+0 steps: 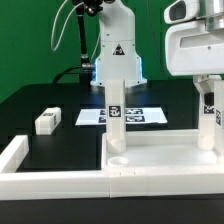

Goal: Assemble desk

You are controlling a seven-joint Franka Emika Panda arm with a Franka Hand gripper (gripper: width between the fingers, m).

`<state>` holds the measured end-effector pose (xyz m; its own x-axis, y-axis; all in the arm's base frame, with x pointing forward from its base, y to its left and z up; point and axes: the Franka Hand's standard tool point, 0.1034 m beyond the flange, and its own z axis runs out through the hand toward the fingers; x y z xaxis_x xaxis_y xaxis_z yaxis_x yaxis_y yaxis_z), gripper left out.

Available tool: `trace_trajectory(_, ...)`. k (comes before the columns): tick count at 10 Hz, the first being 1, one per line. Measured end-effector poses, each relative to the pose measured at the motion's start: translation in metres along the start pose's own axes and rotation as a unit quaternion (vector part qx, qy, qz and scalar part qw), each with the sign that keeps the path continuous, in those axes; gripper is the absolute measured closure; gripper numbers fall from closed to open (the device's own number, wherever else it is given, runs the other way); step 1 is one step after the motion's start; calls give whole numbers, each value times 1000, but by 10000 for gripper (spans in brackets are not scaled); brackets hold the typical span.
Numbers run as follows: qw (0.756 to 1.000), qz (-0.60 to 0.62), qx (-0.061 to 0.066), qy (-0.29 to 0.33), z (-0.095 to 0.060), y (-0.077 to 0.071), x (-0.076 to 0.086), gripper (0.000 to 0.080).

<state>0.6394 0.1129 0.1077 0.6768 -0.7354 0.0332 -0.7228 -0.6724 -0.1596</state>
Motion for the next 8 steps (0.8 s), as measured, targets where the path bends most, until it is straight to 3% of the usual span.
trace_trajectory(1, 998, -61, 0, 1, -1, 0, 1, 150)
trace_trajectory(3, 963, -269, 6, 0, -2, 1, 6, 150)
trace_trajectory(7, 964, -265, 9, 2, 0, -1, 2, 163)
trace_trajectory(8, 969, -247, 10, 1, 0, -1, 2, 333)
